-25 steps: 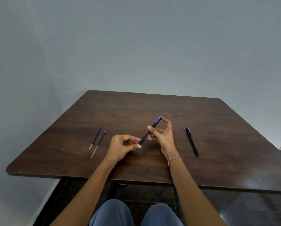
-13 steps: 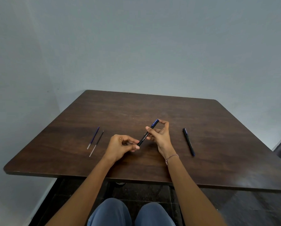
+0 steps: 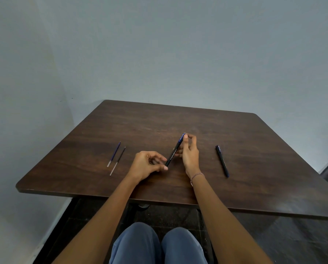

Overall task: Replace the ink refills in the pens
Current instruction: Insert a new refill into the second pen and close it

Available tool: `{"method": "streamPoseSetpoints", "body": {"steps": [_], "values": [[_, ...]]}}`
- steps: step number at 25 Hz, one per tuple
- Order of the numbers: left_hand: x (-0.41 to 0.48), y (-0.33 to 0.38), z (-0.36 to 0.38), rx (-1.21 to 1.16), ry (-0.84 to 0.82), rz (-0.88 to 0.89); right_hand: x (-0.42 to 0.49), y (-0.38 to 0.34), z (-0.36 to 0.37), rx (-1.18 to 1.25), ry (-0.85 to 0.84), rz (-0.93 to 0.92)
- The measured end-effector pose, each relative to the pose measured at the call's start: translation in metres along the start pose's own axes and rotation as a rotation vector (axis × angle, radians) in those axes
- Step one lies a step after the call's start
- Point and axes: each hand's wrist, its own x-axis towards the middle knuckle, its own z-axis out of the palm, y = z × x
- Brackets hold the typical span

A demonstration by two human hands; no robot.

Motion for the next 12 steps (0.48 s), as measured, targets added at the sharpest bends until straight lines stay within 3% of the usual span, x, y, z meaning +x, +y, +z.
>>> {"method": "streamPoseSetpoints", "body": {"steps": [12], "values": [[-0.0011,0.0036,0.0004,0.106,0.03,-0.041,0.0016,0.0023,0.0029,-0.091,-0.001,-0.032]]}}
